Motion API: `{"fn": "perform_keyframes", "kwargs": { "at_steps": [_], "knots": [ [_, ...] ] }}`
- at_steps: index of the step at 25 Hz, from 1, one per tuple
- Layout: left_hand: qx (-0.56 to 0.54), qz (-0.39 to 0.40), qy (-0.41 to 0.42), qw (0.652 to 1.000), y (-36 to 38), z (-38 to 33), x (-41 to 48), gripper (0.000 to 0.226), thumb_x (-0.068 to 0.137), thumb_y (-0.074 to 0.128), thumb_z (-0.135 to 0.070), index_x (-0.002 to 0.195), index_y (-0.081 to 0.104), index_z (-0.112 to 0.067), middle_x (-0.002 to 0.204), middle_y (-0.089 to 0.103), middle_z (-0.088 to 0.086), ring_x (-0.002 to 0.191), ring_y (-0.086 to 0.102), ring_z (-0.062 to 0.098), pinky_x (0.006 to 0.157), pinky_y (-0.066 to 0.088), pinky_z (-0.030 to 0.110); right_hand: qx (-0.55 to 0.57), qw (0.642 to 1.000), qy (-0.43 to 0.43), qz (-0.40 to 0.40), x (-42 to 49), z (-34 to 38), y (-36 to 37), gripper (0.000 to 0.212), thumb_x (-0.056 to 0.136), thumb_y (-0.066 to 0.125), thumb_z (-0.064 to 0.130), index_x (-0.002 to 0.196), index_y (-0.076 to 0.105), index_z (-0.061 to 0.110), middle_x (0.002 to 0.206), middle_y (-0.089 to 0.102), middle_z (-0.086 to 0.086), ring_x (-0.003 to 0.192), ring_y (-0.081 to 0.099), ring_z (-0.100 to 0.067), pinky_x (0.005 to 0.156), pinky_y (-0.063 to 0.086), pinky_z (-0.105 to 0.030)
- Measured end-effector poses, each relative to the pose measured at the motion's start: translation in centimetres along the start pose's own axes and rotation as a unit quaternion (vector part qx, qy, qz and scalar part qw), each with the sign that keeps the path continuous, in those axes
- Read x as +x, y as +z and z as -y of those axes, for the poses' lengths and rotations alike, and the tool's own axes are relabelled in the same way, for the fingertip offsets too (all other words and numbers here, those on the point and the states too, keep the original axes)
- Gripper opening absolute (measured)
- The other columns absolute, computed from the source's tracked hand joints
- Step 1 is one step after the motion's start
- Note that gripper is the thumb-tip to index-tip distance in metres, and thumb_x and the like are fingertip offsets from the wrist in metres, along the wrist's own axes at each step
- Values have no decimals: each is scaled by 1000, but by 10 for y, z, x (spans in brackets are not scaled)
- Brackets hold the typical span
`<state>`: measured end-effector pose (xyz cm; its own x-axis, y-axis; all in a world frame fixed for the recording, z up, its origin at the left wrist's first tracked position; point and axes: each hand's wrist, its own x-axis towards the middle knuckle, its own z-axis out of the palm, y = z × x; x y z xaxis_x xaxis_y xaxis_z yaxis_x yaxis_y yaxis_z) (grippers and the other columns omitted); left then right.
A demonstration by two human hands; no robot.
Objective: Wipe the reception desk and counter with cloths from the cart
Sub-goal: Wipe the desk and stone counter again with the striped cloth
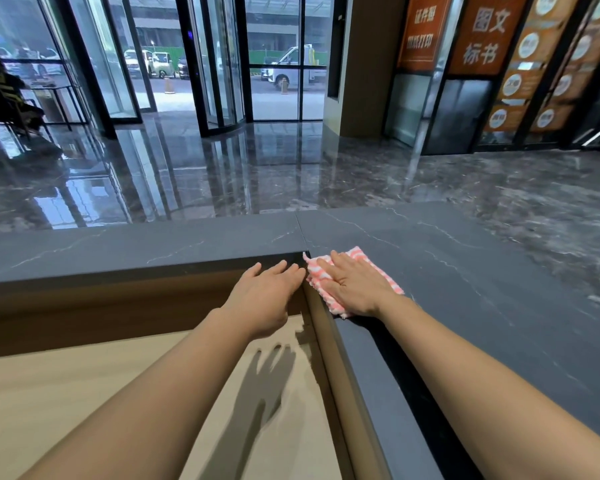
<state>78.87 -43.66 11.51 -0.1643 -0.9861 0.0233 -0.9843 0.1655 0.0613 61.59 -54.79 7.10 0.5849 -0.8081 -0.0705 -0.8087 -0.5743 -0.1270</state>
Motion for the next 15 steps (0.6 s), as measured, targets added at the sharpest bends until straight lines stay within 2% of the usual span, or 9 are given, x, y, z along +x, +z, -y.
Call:
{"fn": "perform_keyframes", "kwargs": {
  "at_steps": [5,11,13,15],
  "knots": [
    [20,-4,-17,1000,-3,-9,14,67,97,45,-9,153,12,-23,161,15,-5,149,6,12,120,5,39,3,999,-31,-10,20,-17,-2,53,104,20,43,155,13,31,163,8,-3,150,6,-18,121,7,-40],
    [-9,-17,-29,999,11,-42,74,72,95,51,-15,153,11,-28,160,16,-7,148,10,11,119,7,39,-15,997,-71,-10,73,-66,-12,52,104,20,38,154,16,26,161,15,-6,148,12,-20,120,10,-38],
    [-14,-22,-42,999,17,-55,99,67,95,48,-14,153,16,-26,160,17,-6,148,13,11,119,9,40,-25,996,-86,-21,91,-88,-15,51,103,20,37,153,21,26,156,25,-7,143,21,-21,117,16,-39],
    [-15,-35,-51,998,23,-68,120,56,95,45,-14,147,28,-23,156,28,-6,145,22,12,118,14,39,-34,995,-91,-27,110,-111,-14,49,103,20,39,150,26,27,149,33,-6,138,28,-22,112,22,-40]
  ]
}}
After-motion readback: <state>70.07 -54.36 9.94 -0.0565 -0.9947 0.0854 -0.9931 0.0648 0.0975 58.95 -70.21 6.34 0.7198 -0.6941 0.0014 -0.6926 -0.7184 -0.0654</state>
